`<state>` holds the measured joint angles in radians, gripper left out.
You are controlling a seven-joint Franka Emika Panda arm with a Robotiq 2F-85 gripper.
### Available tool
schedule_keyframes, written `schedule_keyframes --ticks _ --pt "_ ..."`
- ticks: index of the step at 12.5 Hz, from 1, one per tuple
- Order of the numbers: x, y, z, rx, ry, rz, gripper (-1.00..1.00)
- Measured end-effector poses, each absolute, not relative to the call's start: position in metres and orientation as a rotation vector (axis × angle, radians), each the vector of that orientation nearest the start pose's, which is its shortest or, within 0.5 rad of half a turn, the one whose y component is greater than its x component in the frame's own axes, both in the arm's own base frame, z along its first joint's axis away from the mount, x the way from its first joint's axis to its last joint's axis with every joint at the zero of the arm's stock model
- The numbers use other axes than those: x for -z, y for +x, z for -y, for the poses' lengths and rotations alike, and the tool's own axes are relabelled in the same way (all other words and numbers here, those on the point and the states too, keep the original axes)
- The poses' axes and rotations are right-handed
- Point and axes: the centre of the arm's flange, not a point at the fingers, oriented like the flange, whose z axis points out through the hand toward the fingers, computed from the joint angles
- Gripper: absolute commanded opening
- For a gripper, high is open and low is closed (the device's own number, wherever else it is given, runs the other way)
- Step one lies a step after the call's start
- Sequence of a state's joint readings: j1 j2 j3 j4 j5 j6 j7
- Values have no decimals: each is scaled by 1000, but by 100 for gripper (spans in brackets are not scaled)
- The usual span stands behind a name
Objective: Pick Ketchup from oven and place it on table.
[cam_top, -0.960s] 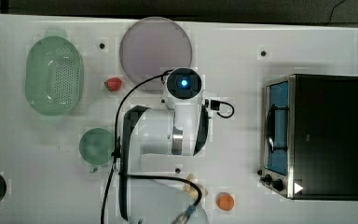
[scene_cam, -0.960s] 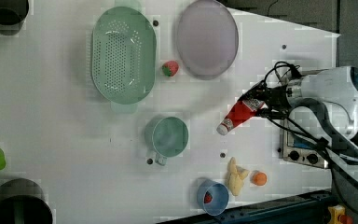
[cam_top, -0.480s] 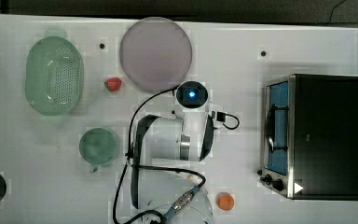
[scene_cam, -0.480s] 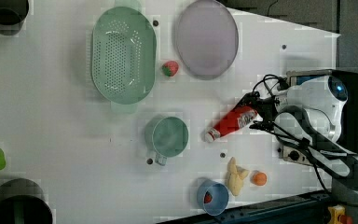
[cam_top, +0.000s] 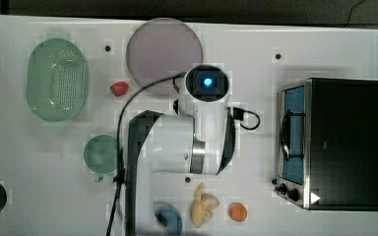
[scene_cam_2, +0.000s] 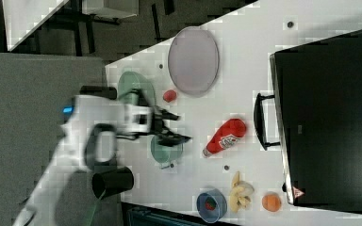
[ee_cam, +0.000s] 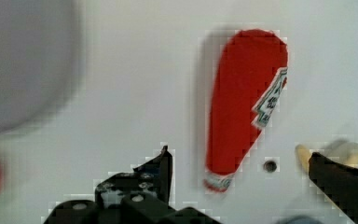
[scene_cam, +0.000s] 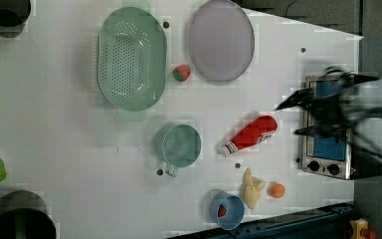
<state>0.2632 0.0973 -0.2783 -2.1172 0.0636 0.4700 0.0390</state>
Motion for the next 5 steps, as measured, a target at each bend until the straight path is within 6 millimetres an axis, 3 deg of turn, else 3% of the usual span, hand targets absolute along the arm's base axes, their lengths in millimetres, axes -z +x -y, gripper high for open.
schedule_keyframes --ticks 3,5 --pt "-536 546 -2 75 -2792 -1236 100" --pt "-617 529 3 165 -2761 -1207 100"
